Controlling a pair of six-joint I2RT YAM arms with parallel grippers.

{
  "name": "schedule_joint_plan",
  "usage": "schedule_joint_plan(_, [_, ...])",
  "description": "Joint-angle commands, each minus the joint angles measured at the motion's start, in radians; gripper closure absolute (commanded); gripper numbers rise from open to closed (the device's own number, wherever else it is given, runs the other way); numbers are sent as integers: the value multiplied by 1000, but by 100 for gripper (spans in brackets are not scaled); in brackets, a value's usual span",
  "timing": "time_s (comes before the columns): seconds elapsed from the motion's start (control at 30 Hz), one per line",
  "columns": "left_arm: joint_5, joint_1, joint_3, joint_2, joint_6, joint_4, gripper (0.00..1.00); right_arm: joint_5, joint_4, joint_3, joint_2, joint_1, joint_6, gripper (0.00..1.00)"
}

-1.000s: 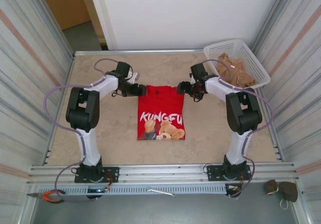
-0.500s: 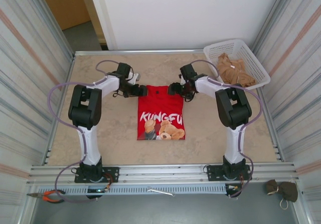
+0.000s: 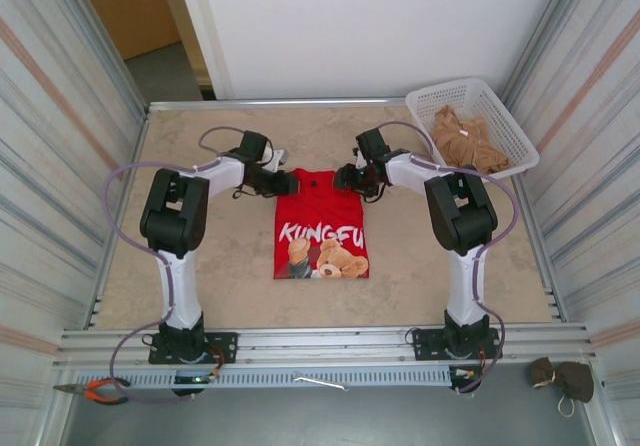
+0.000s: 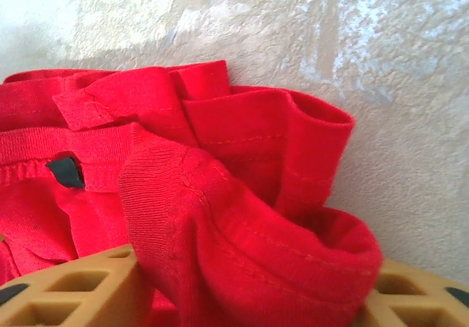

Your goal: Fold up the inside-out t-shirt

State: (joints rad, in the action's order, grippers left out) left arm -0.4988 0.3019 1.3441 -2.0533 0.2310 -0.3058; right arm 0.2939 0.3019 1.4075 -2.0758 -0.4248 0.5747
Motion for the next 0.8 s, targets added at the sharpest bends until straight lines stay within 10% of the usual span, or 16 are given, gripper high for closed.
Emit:
schedule_joint_plan(0.0, [-17, 4, -36, 7, 28, 22, 60, 29, -25, 5, -43, 5, 23, 52])
schedule_joint_plan(0.37, [-15, 5, -63, -36, 79, 85, 77, 127, -115, -44, -57, 40, 79, 99])
schedule_joint_plan(0.47, [-71, -6, -46, -64, 94, 106, 100, 172, -128, -43, -44, 51, 81, 100])
schedule_joint_plan(0.77, [-112, -60, -189, 187, 168, 232, 100, 216, -233, -205, 179, 92, 151, 100])
